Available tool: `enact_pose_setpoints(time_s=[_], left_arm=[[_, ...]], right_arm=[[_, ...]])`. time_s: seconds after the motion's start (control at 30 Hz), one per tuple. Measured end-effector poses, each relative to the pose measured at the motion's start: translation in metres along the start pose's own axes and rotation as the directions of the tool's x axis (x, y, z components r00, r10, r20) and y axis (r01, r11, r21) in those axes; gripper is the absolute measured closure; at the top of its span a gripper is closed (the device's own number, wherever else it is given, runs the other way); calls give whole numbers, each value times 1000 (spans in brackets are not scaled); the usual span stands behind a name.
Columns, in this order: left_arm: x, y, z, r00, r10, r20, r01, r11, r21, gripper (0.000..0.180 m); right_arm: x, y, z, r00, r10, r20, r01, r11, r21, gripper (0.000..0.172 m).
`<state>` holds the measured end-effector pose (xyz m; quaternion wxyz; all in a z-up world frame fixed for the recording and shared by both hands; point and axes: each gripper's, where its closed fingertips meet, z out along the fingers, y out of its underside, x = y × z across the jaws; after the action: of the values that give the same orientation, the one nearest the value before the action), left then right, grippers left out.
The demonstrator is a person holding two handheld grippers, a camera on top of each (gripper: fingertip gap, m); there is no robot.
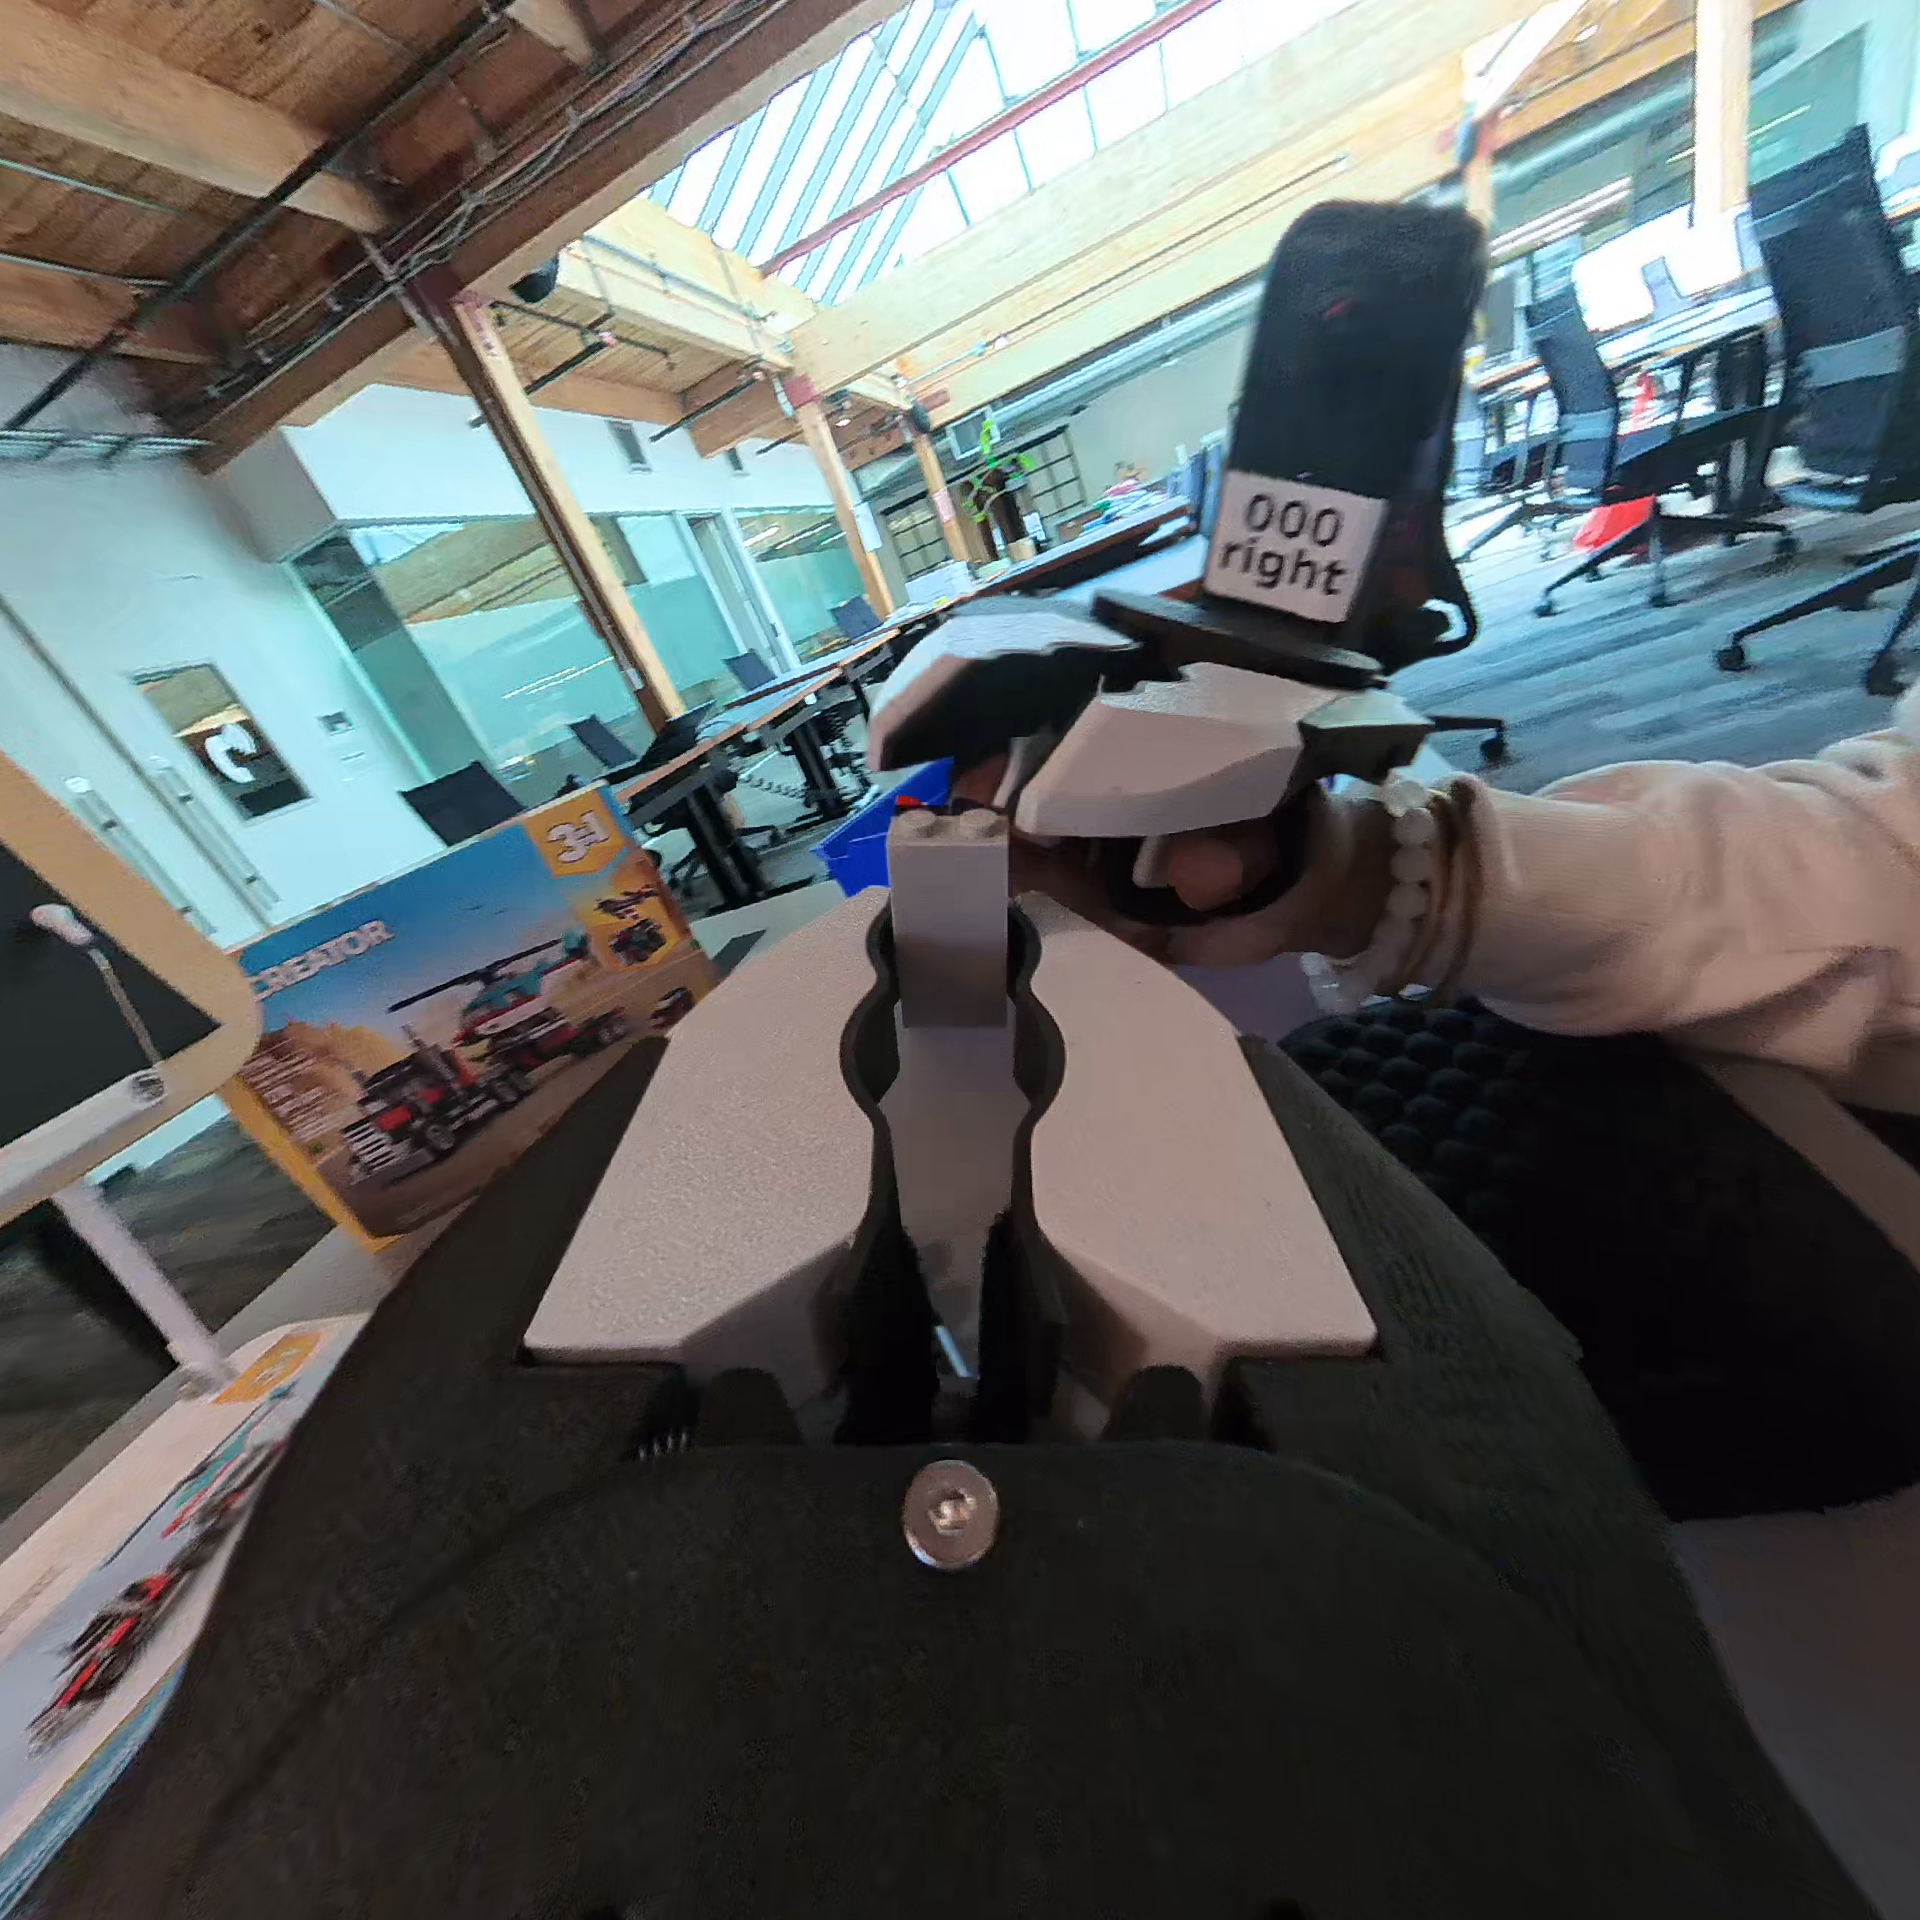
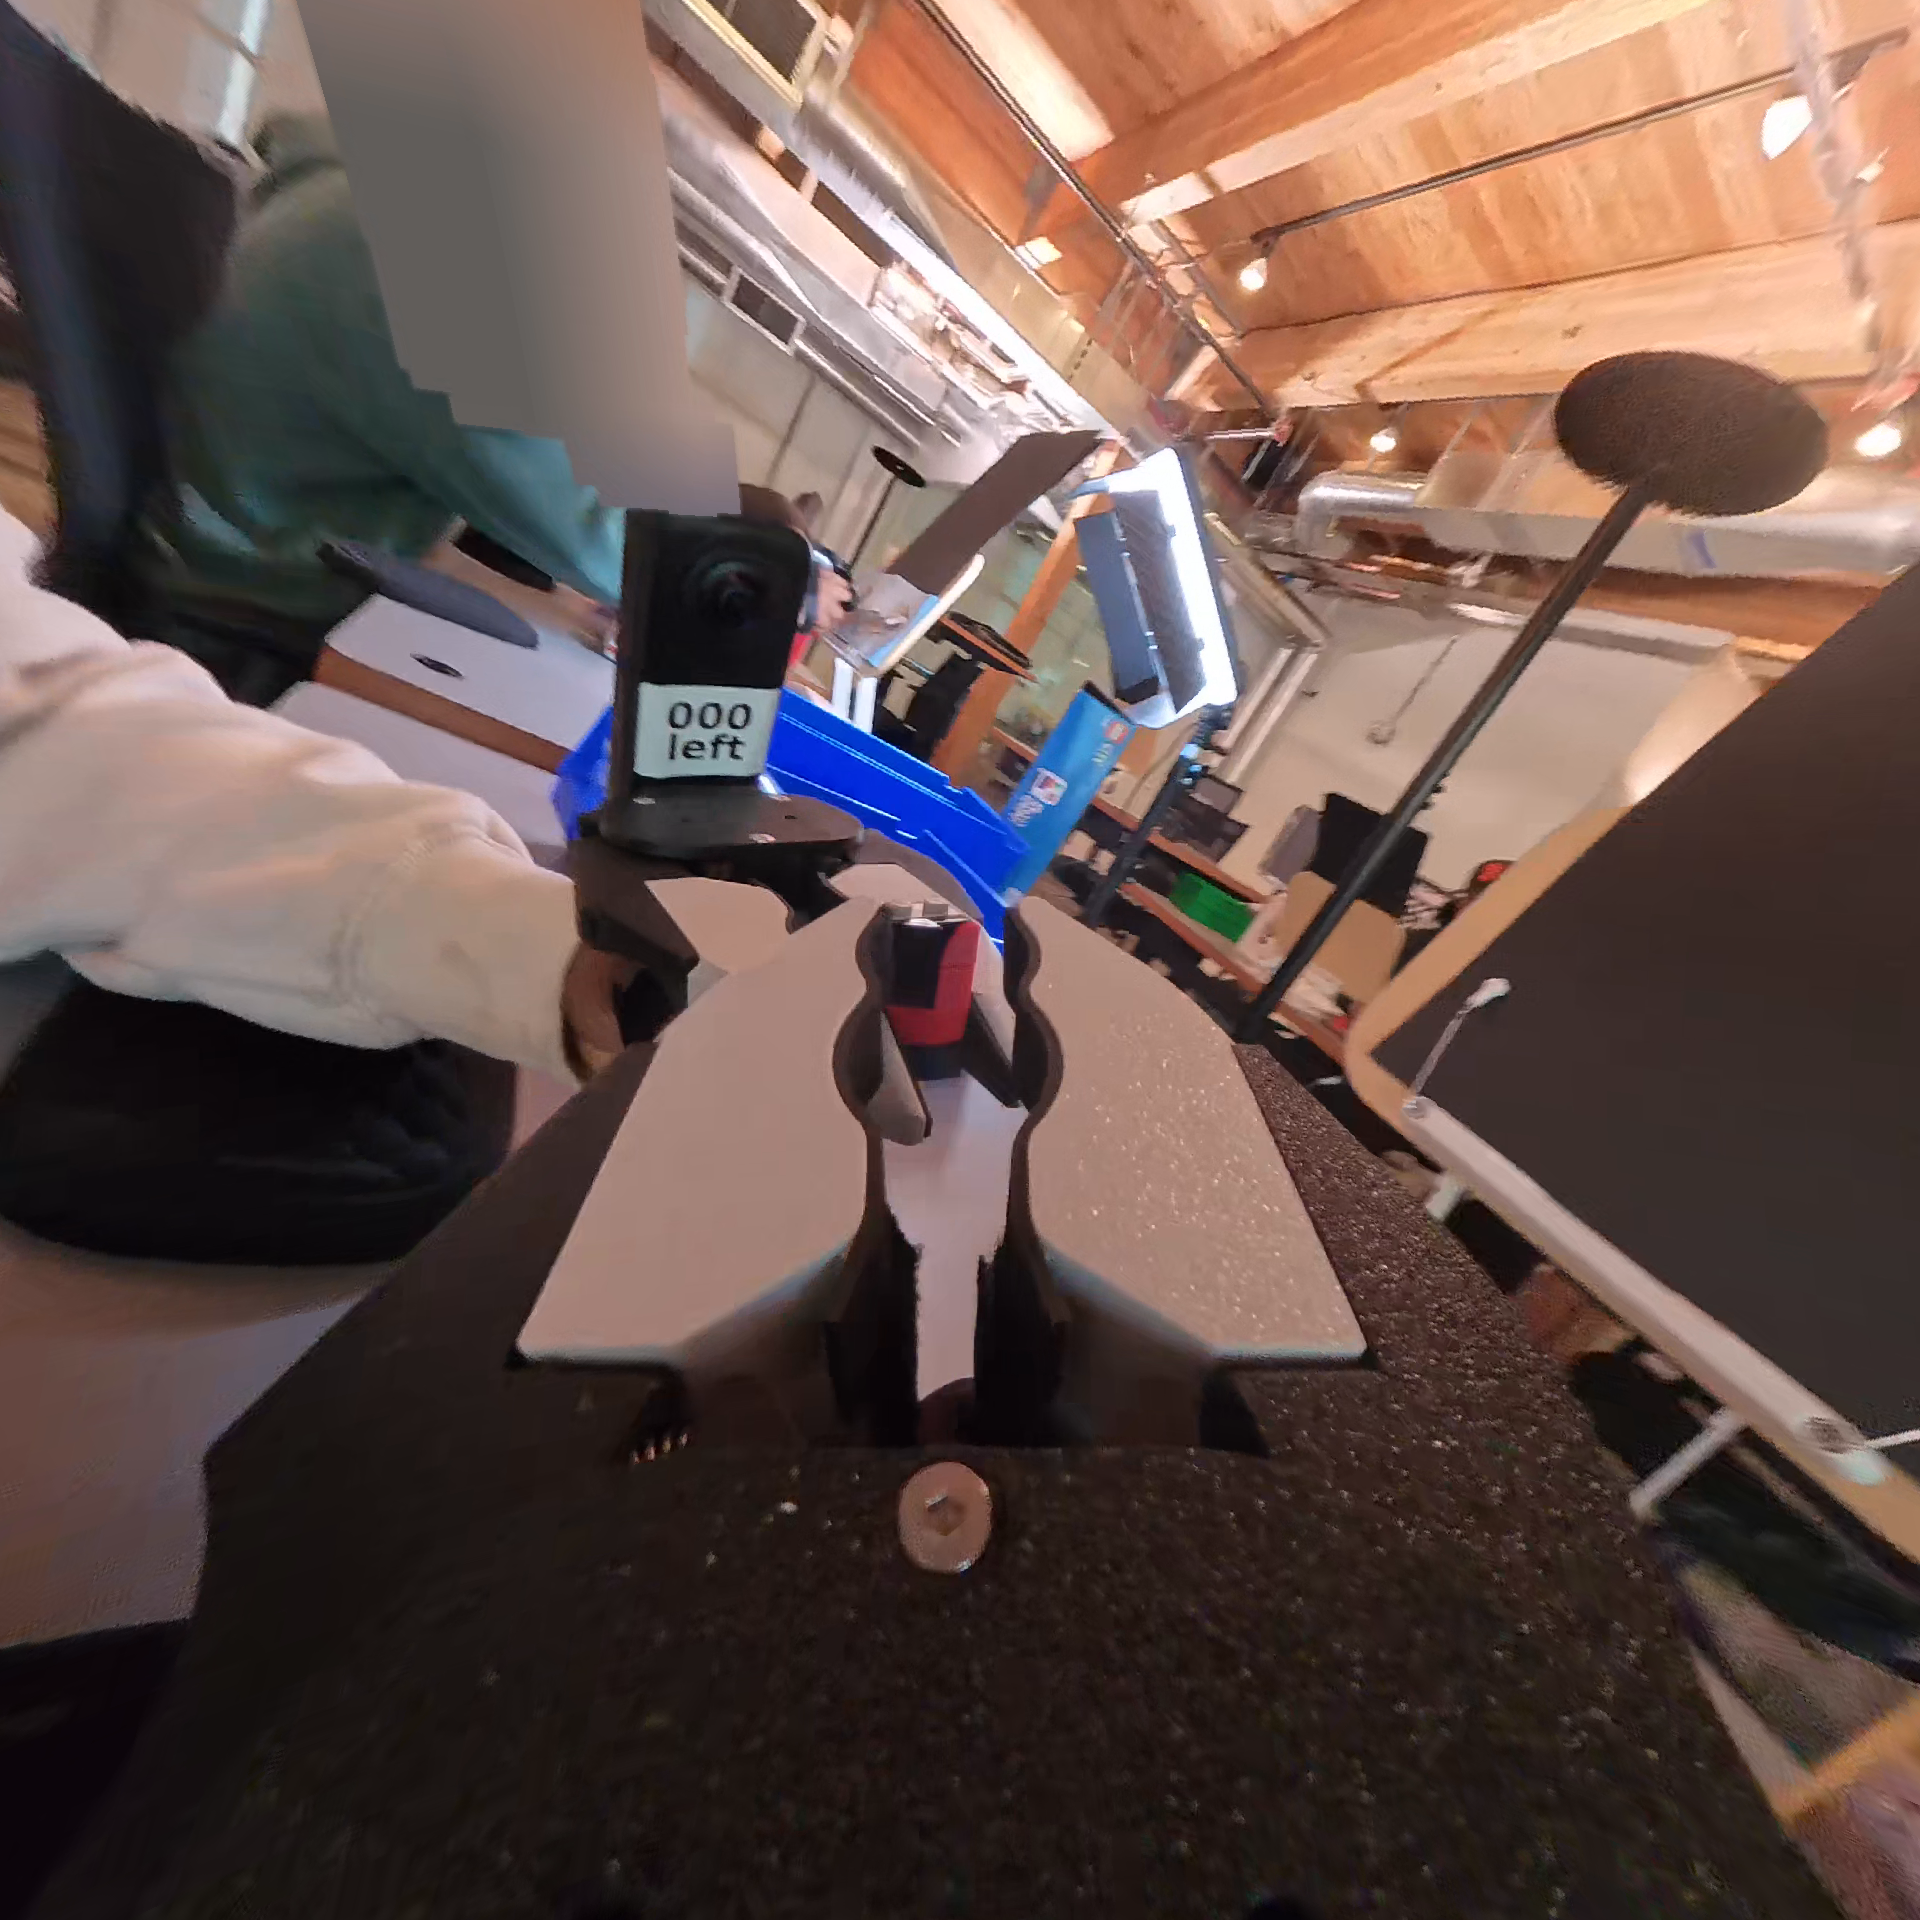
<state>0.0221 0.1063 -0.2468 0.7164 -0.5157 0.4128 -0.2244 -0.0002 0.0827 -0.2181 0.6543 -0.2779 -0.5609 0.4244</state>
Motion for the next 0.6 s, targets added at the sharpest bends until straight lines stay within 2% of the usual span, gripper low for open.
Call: enact_pose_setpoints(time_s=[0.07, 0.23, 0.33, 0.6], left_arm=[[6, -1, 0, 999, -22, -48, 23, 1000, 13, 162], [17, -2, -1, 985, -76, -152, 81, 996, 27, 162], [20, -4, -2, 975, -115, -193, 125, 991, 42, 163], [9, -13, -1, 983, -153, -103, 164, 981, 105, 163]], right_arm=[[-3, 2, 1, 996, 75, 45, -75, 997, 4, 147], [-13, 2, 1, 977, 158, 144, -159, 987, -4, 155], [-15, 2, 2, 972, 175, 157, -176, 984, -10, 155], [-5, -3, 9, 994, 106, 15, -106, 994, 2, 155]])
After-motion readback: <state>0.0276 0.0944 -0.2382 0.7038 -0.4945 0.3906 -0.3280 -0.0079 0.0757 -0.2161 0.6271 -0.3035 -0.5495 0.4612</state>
